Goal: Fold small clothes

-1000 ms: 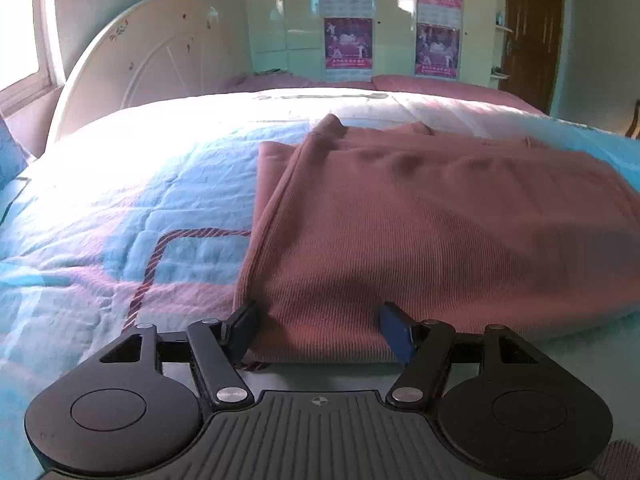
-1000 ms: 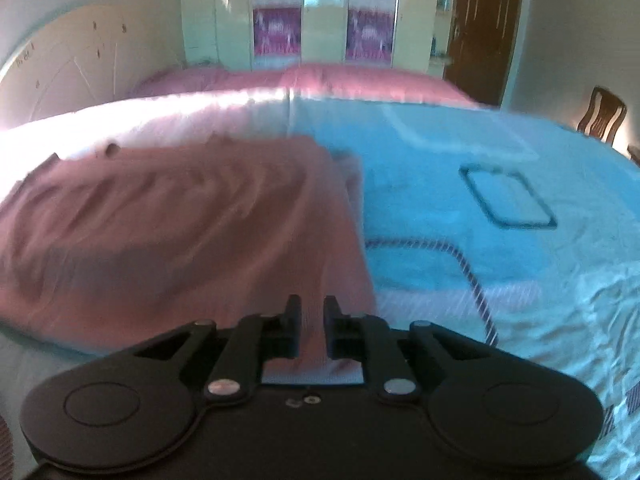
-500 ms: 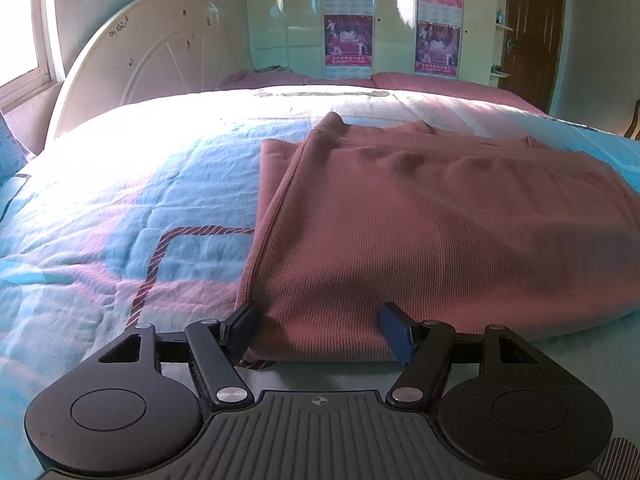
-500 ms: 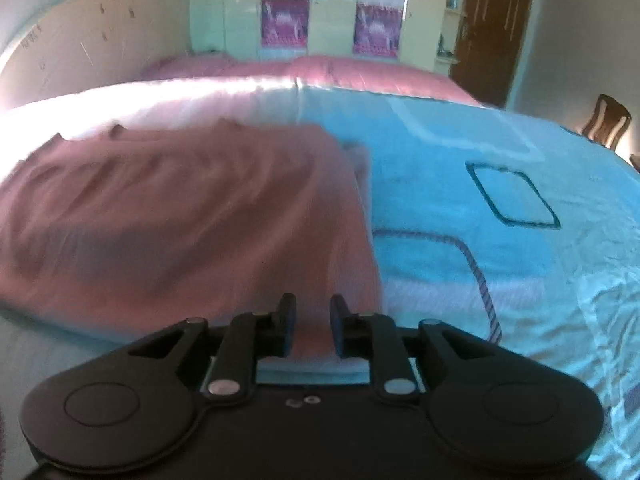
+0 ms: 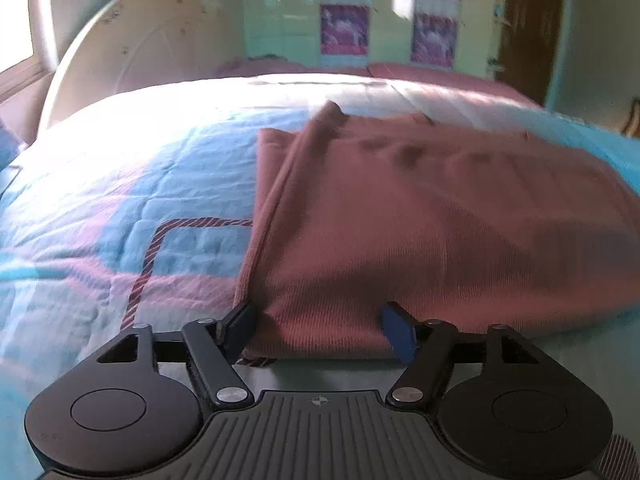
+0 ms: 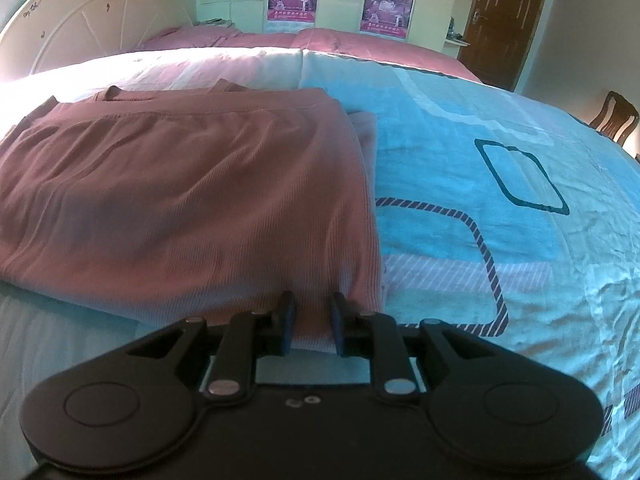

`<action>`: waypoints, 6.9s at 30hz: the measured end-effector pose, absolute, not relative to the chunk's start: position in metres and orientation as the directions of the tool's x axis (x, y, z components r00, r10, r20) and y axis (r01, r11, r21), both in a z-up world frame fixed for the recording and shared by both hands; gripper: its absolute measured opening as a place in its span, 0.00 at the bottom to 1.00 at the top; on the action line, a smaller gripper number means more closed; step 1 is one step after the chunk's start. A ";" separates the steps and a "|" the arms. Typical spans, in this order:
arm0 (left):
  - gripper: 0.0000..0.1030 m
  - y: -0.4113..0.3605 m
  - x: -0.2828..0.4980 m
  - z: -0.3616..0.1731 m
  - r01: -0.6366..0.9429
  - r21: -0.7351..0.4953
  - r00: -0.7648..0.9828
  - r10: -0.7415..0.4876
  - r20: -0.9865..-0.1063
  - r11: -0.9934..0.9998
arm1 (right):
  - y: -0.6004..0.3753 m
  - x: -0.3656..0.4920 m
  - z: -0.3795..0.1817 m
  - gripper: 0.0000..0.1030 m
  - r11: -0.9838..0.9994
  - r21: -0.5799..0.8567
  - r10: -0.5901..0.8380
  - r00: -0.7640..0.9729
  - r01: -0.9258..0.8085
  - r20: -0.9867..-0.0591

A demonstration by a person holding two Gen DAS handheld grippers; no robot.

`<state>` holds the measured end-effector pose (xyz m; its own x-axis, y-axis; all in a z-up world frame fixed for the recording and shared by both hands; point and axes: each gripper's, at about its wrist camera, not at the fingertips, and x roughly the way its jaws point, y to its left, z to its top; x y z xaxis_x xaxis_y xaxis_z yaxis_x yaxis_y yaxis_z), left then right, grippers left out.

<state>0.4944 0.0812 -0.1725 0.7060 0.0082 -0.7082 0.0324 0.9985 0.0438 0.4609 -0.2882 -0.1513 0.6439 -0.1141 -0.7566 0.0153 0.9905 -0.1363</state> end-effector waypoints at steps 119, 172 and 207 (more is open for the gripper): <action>0.12 -0.130 0.627 -0.072 0.343 -0.130 0.661 -0.338 -0.670 0.930 | -0.383 0.529 -0.124 0.22 0.972 0.230 0.211 0.622 -0.052 -0.754; 0.14 -0.142 0.513 -0.096 0.360 -0.040 0.620 -0.272 -0.736 0.932 | -0.325 0.452 -0.115 0.17 0.970 -0.117 0.037 0.609 -0.212 -0.792; 0.91 -0.121 0.527 -0.069 0.324 -0.026 0.701 -0.258 -0.665 0.946 | -0.392 0.459 -0.106 0.46 0.979 0.204 0.149 0.673 0.004 -0.725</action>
